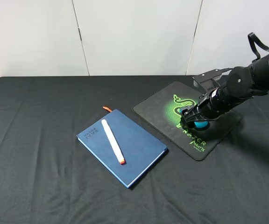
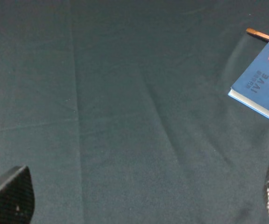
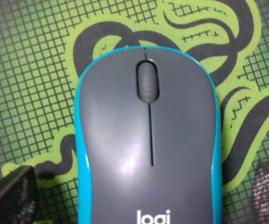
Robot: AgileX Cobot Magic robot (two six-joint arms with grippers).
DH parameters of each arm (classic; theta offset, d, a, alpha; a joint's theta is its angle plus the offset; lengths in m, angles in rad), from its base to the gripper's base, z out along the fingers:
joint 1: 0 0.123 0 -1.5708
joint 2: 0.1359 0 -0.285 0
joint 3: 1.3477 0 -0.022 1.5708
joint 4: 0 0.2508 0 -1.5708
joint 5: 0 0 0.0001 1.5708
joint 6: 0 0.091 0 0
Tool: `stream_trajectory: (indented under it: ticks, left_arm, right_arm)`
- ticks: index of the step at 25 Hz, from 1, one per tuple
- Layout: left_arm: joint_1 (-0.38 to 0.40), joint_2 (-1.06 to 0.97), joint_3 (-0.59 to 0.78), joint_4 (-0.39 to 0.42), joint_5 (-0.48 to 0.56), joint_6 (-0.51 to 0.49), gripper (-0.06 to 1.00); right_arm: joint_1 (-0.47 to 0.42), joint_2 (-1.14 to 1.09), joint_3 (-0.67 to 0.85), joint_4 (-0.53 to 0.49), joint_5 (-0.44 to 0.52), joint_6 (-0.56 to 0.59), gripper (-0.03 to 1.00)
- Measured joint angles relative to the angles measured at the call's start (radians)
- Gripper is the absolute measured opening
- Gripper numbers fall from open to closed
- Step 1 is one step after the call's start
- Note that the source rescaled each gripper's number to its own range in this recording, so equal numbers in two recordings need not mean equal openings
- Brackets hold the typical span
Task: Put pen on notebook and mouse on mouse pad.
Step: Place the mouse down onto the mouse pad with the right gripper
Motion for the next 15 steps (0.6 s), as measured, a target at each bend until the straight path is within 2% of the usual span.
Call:
stream_trajectory:
  ticks: [9, 15]
  left_arm:
    - [0.000, 0.000, 0.000, 0.000, 0.000, 0.000, 0.98]
    - [0.000, 0.000, 0.000, 0.000, 0.000, 0.000, 0.98]
  right_arm:
    - [0.000, -0.015, -0.072, 0.000, 0.164, 0.000, 1.00]
    - [0.000, -0.117, -0.082, 0.000, 0.224, 0.000, 1.00]
